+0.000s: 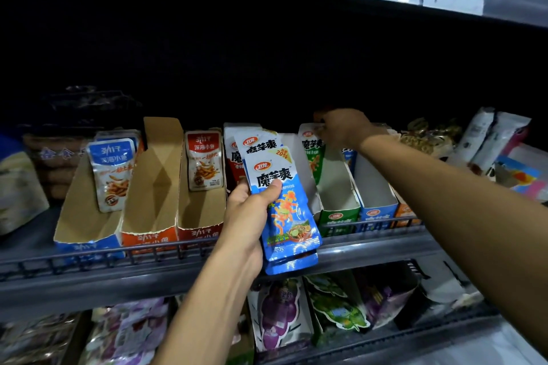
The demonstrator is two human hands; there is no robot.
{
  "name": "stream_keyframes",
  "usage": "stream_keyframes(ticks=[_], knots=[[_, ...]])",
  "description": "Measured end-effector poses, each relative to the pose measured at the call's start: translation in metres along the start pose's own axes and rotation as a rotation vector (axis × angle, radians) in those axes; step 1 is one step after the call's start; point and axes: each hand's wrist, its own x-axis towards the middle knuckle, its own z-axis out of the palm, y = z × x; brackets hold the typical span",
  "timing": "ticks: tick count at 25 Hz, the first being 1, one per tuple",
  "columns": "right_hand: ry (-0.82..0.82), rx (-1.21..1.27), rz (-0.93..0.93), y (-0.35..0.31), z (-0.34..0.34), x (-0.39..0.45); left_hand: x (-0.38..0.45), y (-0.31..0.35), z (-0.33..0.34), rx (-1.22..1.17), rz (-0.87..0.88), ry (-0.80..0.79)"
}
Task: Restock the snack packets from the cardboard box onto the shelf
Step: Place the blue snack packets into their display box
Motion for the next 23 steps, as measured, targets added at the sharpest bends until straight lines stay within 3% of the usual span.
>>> stream_keyframes(ticks=[3,5,6,8,10,18,23], knots=[[0.173,-0.016,0.057,-0.007,0.001,-0.005,0.002,0.002,0.001,-0.009,0.013,0.012],[0.318,0.158,0.056,-0.016,-0.005,-0.018,0.003,0.001,0.002,-0.027,0.018,0.025],[0.286,0.396,0.037,-0.025,-0.009,-0.031,0.004,0.002,0.003,-0.037,0.016,0.034],[0.011,0.889,-0.003,-0.044,-0.02,-0.071,0.002,0.002,0.005,-0.064,0.013,0.057],[-0.238,1.021,-0.02,-0.058,-0.026,-0.11,-0.002,0.002,0.008,-0.086,0.022,0.07],[-0.19,1.619,0.332,-0.046,-0.025,-0.127,-0.014,0.003,0.009,-0.006,0.071,-0.099],[-0.297,1.616,0.407,-0.031,-0.022,-0.128,-0.01,0.0,0.008,0.071,0.064,-0.043]])
